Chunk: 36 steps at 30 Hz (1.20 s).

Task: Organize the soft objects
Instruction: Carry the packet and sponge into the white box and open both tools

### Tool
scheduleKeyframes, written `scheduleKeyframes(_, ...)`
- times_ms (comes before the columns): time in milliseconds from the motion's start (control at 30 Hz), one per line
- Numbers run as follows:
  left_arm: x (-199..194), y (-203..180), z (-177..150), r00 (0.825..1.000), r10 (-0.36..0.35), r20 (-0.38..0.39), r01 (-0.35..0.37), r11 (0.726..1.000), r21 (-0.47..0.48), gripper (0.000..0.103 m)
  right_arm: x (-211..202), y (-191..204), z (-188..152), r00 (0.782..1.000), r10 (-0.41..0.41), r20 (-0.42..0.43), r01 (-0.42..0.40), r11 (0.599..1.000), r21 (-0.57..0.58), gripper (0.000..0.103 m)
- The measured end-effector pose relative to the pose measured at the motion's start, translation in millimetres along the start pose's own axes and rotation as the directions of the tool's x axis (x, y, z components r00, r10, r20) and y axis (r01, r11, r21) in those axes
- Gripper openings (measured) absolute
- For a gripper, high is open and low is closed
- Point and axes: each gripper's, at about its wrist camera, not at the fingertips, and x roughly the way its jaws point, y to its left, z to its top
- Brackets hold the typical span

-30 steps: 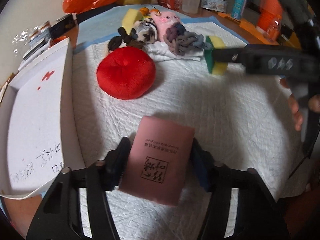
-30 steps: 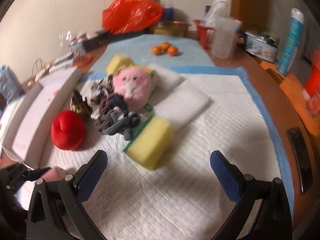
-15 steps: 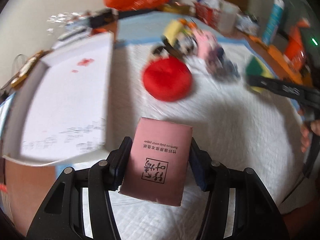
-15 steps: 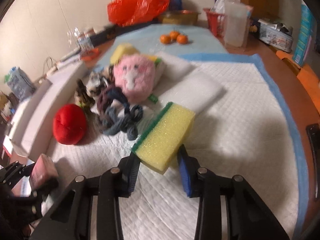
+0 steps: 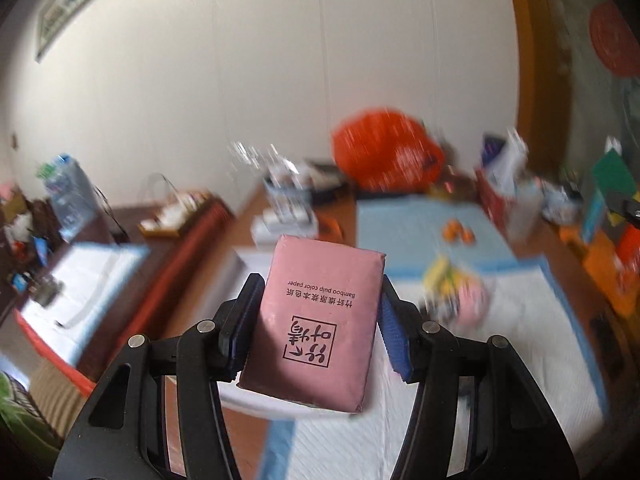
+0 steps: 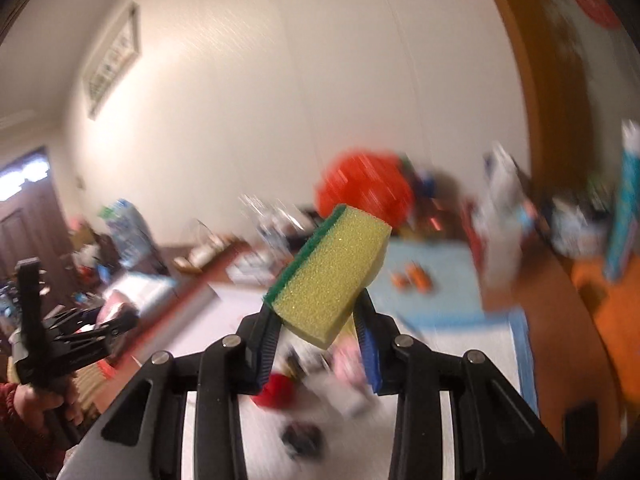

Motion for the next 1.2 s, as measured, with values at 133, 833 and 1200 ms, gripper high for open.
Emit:
scheduleKeyframes(133, -24.0, 18.6, 37.6, 0.995, 0.043, 0.091, -0.041, 0.999, -0.029, 0.055, -19.3, 13.9, 44.0, 0.988, 0.098, 0.121, -0.096, 0.995, -0.017, 0.036)
scheduleKeyframes(833, 59.8, 101.0, 12.4, 0.997, 0.056, -0.052, -0.062, 0.991, -0.119, 0.055, 49.6, 88.6, 36.0, 0.989, 0.115, 0.093, -0.12, 0.992, 0.043, 0.036)
scheduleKeyframes(1200, 117.1, 109.1, -18.1, 0.98, 0.088, -0.179, -0.104, 0.991, -0.081, 0.056, 150.0, 119.3, -19.3, 0.972, 0.176, -0.155, -0.171, 0.984, 0.043, 0.036)
